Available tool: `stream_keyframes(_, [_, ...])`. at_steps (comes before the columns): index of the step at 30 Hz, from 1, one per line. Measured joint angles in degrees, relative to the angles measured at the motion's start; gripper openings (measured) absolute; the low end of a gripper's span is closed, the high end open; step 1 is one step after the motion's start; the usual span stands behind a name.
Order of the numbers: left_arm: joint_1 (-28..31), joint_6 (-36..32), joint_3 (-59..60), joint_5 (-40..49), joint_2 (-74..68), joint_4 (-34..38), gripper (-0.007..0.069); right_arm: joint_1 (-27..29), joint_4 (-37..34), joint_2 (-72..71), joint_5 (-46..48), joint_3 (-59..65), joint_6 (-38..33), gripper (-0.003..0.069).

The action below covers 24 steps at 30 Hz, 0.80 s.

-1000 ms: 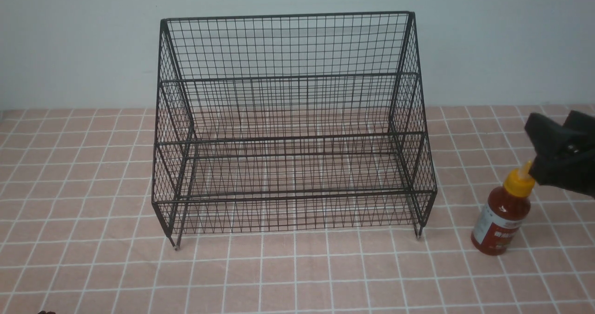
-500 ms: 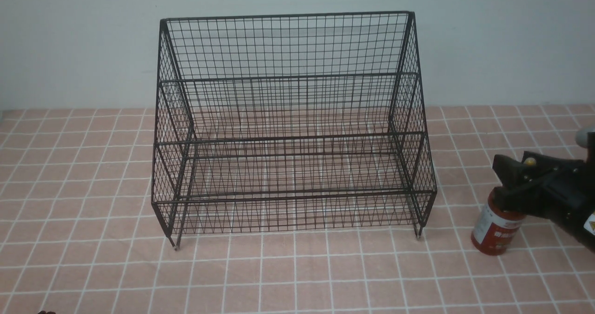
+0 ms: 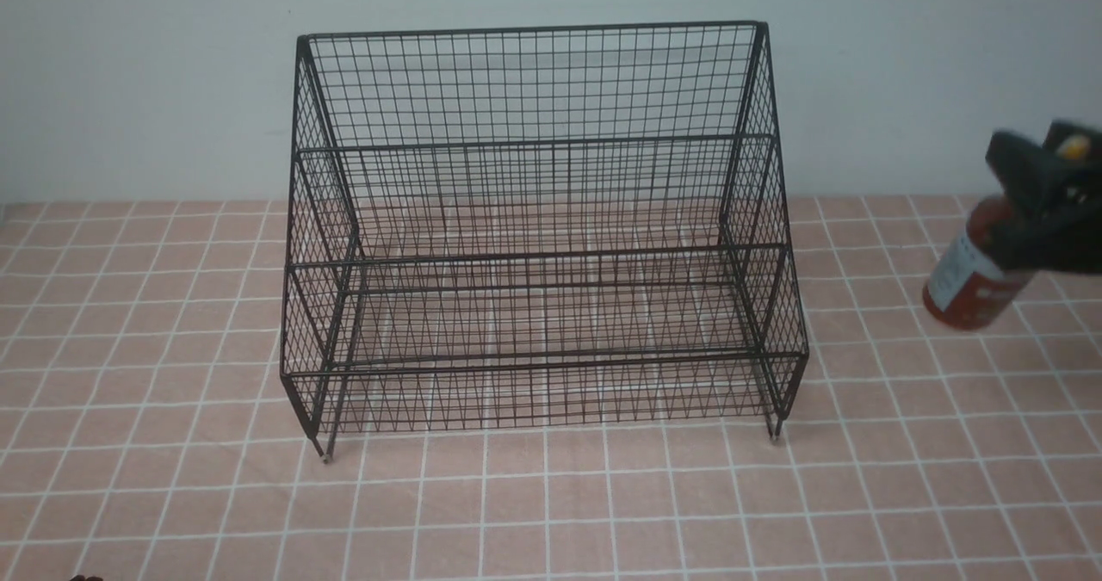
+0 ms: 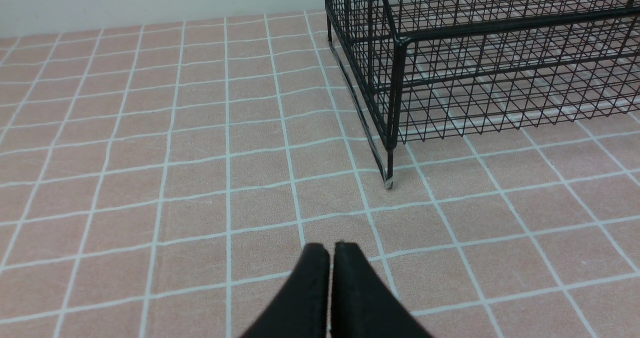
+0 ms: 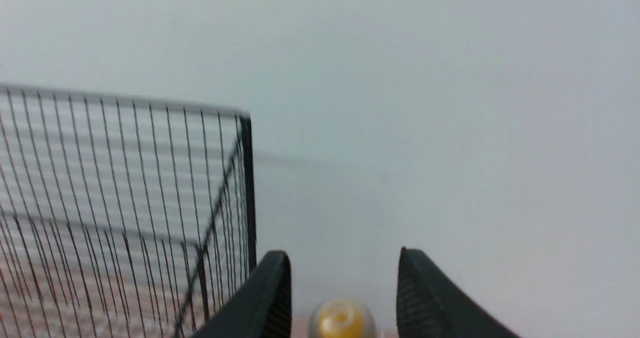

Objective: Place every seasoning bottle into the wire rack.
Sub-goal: Use the right arm to put the condiment bottle back on the shelf

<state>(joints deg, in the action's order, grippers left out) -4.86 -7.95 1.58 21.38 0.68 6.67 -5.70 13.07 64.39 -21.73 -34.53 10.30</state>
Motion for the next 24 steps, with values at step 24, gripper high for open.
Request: stream_keyframes(24, [0.0,0.0,0.0,0.0,0.0,0.0,-0.0007,-18.4,14.7,18.8,0.2,-13.3,14.6,0.0259])
